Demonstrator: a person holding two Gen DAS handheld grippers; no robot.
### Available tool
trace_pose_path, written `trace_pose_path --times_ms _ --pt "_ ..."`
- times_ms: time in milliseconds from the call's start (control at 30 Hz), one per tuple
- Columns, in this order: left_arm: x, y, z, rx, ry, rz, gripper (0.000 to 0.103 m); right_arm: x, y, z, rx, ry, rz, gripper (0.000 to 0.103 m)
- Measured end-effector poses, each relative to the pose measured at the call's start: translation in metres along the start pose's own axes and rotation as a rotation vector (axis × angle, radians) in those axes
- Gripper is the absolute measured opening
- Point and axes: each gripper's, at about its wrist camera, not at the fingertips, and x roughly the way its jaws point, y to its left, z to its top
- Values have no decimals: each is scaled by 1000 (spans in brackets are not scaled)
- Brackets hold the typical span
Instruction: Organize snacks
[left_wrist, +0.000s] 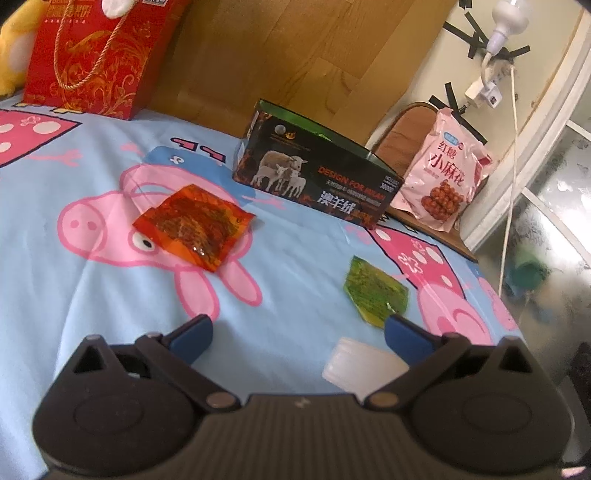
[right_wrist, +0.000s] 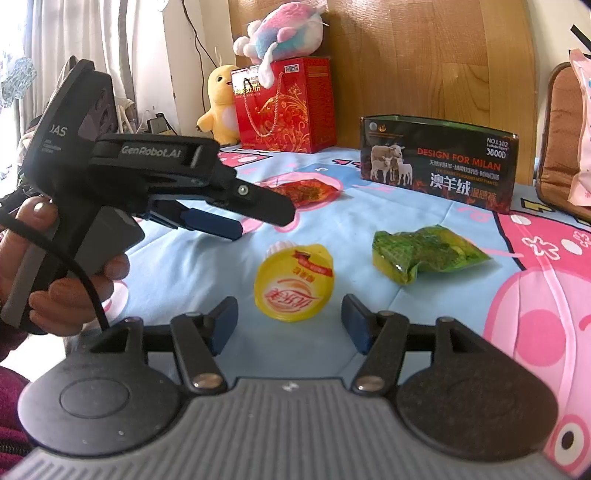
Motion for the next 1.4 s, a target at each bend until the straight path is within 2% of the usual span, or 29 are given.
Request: trace_pose_path --times_ms 100,167,233,400,467,567,633,700,767,833,867,1033,1200,1300,1400 --pt "-8 7 0 -13 4 -28 80 0 -1 0 0 -2 2 65" --pt "-14 10 -1 -21 0 -47 74 0 -2 0 3 -3 3 65" --pt "-18 13 -1 -28 -1 -77 62 -1 -2 0 3 -3 3 64" --pt "-24 12 -4 -40 11 -190 49 -1 -4 1 12 -9 -4 59" --pt "-22 8 -5 -36 22 -231 49 -2 -4 0 22 -13 -13 56" --pt "-15 4 -6 -30 44 -243 49 -2 -5 1 31 -17 -18 54" --pt "-5 5 -6 -57 81 -276 49 -1 -5 2 25 -15 -22 53" --pt "7 9 -7 -94 116 -289 51 0 -5 3 23 -12 -19 47" --pt "12 14 -9 -138 128 -312 52 2 -4 4 24 -3 -27 46" --pt "13 16 -7 -150 134 -317 43 3 -6 6 31 -1 -34 45" --pt "13 14 -4 -142 137 -315 43 3 -8 6 34 -3 -33 44" --pt "10 -7 34 -60 76 -317 43 -5 -12 24 27 -76 -70 44" --pt "29 -36 97 35 -34 -288 43 0 -31 67 -54 -180 -159 44" --pt "46 -41 130 49 -96 -255 44 14 -55 98 -50 -219 -192 44" --pt "65 -33 159 12 -130 -209 43 40 -74 128 -45 -235 -214 44"
